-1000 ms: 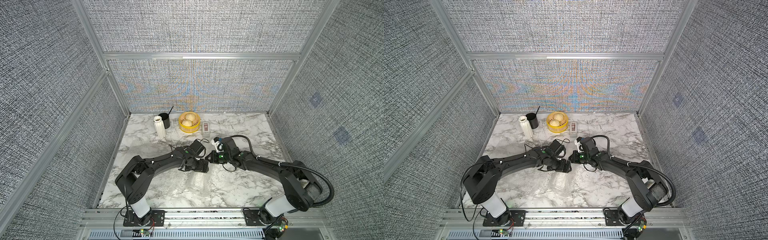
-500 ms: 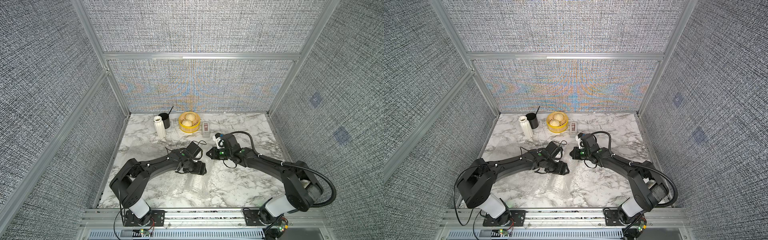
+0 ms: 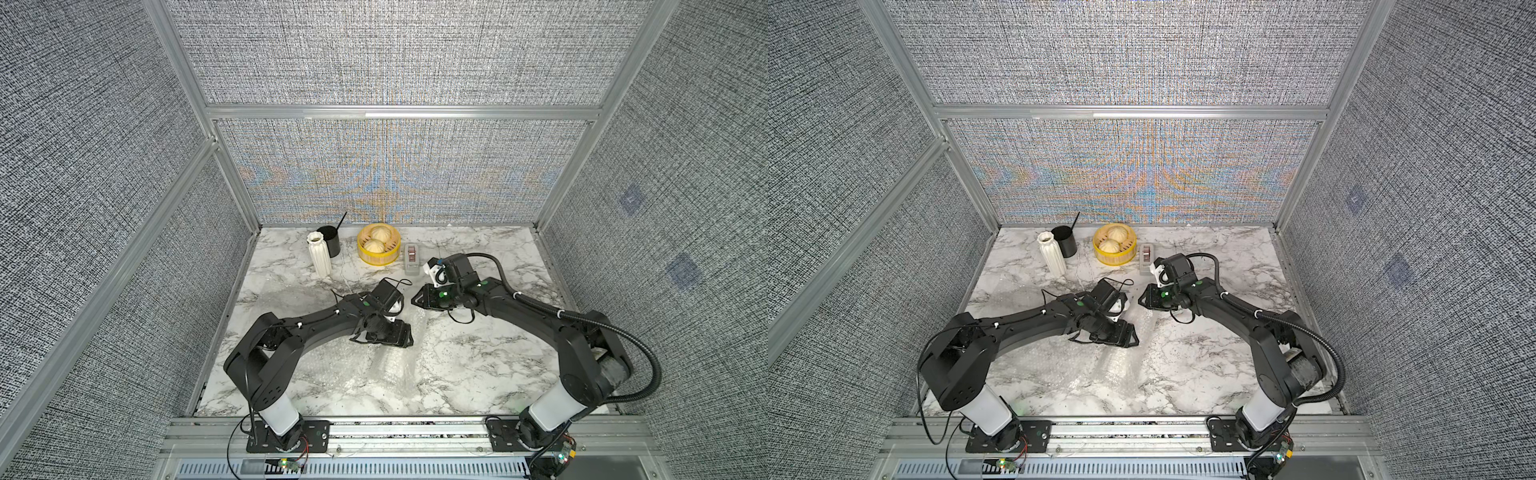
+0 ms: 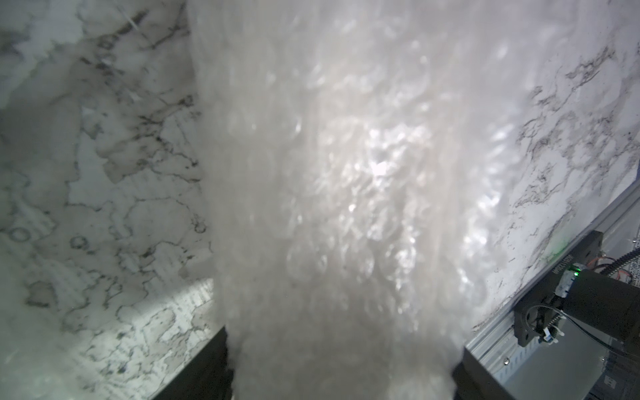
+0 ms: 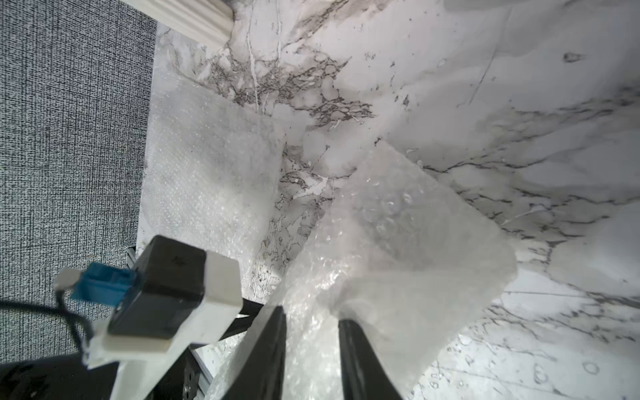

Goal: Wrap vases in bubble wrap
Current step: Wrap the vase in bubble wrap.

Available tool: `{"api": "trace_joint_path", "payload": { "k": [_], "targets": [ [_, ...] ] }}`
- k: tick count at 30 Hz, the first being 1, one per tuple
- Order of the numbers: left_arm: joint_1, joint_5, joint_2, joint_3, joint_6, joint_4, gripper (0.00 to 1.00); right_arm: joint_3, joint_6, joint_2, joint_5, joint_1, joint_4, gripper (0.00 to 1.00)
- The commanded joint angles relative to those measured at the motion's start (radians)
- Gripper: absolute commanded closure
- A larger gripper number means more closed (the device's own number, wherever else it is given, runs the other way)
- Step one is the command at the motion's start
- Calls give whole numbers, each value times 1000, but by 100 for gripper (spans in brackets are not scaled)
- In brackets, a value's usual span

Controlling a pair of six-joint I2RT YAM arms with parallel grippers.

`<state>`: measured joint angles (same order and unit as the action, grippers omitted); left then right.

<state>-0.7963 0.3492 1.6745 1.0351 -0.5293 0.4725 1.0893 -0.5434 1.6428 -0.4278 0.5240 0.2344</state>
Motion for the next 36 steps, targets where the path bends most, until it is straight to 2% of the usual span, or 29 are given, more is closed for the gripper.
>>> {"api": "trace_joint_path", "payload": {
  "k": [1,9,11,13,16,22,25,31,36],
  "targets": [
    [0,27,23,13,35,-13,34,15,6,27,3,-1,-16,72],
    [0,32,38,18,83,-11,29,43,8,118,22,-5,-70,77],
    [1,38,39,24,82,-14,22,41,14,127,37,-5,-56,78],
    [0,25,23,28,70,-9,10,24,10,120,51,-4,-63,78],
    [0,-8,-26,12,24,-34,1,7,-6,114,69,-5,-62,79],
    [-13,-120,-87,-14,-96,-43,1,-11,-30,135,91,-2,-66,81],
    [-42,-184,-77,-11,-99,-5,1,-14,-35,139,96,-2,-69,82],
    [-44,-139,-88,-50,-68,-38,2,-3,-14,133,88,-2,-71,82],
    [-44,-101,-94,-50,-28,-43,16,10,10,103,83,-2,-59,82]
  ]
}}
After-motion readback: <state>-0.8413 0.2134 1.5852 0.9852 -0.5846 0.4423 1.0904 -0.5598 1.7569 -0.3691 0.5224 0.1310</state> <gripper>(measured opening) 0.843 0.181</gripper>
